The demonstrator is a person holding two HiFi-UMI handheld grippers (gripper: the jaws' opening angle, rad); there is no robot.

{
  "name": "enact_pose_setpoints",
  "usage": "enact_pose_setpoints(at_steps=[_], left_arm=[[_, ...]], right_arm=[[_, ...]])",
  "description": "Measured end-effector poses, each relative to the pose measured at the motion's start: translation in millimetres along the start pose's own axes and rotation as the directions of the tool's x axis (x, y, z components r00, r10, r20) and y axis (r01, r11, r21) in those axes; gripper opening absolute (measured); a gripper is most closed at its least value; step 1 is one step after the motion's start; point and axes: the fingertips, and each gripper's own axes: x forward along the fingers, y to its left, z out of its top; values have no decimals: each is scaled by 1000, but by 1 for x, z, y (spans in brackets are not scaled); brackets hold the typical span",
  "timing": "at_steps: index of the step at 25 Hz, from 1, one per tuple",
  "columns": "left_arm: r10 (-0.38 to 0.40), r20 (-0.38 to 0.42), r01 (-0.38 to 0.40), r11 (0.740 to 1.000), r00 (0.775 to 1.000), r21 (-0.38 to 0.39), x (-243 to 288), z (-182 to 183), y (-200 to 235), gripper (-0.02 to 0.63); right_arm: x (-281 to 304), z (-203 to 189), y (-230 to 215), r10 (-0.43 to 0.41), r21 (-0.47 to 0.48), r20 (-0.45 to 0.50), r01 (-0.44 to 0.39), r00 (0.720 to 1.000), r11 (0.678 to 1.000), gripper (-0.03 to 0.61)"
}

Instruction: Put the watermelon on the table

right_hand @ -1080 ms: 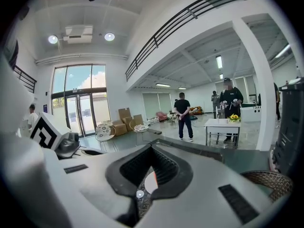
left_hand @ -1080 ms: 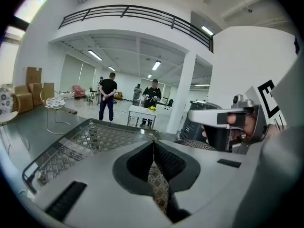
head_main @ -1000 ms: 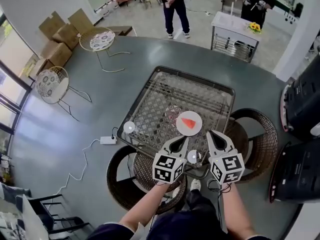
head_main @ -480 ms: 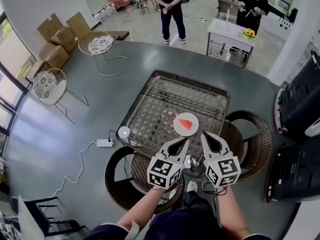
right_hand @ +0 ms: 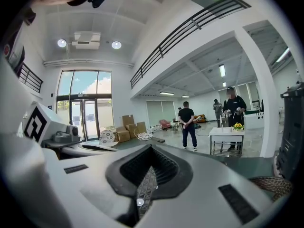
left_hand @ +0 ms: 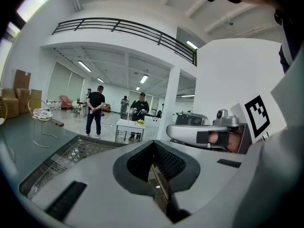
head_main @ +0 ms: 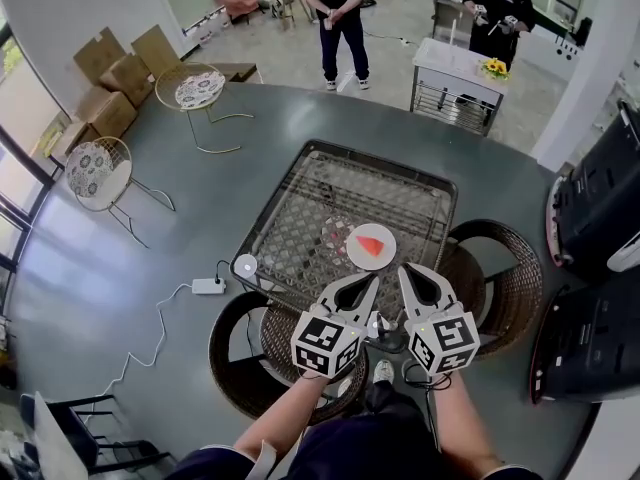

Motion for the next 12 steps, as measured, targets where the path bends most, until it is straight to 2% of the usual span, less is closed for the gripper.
enact_pose_setpoints(at_steps=[12], left_arm=[[-11,12,11,1000,1000,-16,0,1,-7,6]], right_arm=[[-5,3,0,5,2,20,-5,1000,1000,0]])
